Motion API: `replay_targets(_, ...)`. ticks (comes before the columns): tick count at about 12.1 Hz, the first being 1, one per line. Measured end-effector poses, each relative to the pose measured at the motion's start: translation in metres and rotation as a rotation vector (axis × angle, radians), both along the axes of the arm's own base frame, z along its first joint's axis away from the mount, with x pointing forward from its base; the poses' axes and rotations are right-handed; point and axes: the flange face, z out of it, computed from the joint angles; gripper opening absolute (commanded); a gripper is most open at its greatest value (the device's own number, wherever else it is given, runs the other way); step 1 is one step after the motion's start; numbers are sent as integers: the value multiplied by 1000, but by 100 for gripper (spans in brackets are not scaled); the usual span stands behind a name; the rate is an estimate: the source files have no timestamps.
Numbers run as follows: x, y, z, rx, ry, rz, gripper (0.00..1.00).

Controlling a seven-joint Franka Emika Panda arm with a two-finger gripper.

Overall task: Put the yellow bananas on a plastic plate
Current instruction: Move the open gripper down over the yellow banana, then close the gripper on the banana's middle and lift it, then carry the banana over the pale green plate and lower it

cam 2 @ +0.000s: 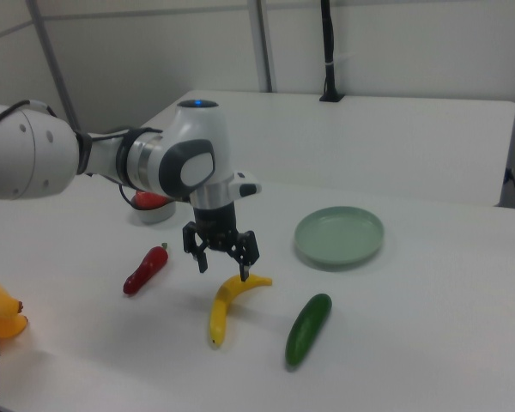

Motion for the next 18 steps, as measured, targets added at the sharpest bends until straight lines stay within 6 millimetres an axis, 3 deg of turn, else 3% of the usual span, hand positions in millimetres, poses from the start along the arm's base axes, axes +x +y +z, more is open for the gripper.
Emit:
replay_targets(2, -5, 3, -21, -9, 4, 15, 99)
replay_targets(3, -7, 4, -31, -20, 8, 28, 93)
replay_targets(6, -13, 6, -56, -42, 27, 55, 63)
replay_targets(7, -13, 6, -58, -44, 30, 58, 51)
replay_targets(10, -13, 6, -59, -45, 32, 60, 33)
replay_targets(12, -13, 7, -59, -44, 32, 62, 9)
replay_targets(13, -13, 8, -59, -44, 31, 63, 3)
replay_targets(18, -8, 5, -48, -46, 8, 59, 4)
